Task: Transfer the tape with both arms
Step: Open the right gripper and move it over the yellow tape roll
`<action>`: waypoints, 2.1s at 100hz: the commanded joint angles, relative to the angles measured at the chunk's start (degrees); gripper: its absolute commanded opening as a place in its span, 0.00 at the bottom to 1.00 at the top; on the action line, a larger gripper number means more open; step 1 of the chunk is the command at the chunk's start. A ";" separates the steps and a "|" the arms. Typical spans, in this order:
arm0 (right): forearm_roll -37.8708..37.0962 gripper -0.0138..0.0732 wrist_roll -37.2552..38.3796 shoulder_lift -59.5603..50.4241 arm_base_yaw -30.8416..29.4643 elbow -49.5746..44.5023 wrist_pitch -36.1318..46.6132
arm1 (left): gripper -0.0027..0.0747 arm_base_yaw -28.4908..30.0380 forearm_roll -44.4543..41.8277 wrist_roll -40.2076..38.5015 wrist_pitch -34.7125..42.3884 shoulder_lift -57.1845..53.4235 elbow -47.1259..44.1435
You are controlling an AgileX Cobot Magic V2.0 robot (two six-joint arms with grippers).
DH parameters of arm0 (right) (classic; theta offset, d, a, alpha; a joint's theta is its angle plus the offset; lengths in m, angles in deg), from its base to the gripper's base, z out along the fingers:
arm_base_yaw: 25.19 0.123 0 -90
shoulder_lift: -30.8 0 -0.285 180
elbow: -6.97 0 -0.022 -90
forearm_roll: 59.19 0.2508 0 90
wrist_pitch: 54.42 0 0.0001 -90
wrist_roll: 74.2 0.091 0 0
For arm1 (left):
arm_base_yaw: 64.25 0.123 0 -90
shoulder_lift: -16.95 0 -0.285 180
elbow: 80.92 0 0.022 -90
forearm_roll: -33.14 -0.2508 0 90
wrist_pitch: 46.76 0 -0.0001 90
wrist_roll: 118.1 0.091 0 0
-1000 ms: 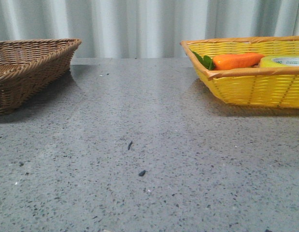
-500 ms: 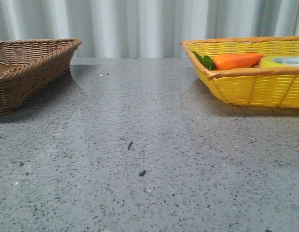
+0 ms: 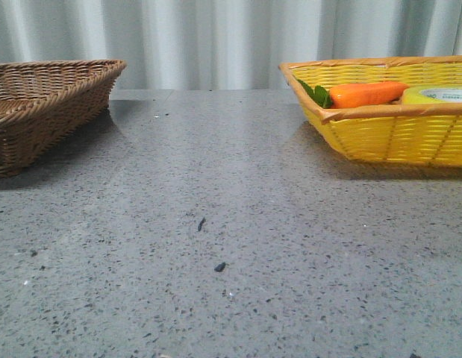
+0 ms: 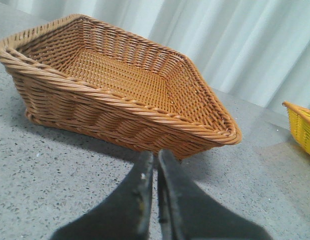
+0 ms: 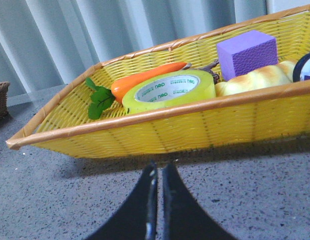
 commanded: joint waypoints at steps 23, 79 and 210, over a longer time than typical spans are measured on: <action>-0.06 0.08 -0.20 -1.02 -0.26 -1.27 4.37 | 0.01 0.11 1.21 -0.38 4.38 -1.56 -0.52; -0.06 0.08 -0.20 -1.02 -0.26 -1.27 4.37 | 0.01 0.11 4.14 -0.38 4.38 -1.56 -0.52; 5.47 0.58 -7.86 49.48 -0.26 62.66 -40.26 | 0.52 -6.64 -9.22 6.11 -13.59 25.60 34.52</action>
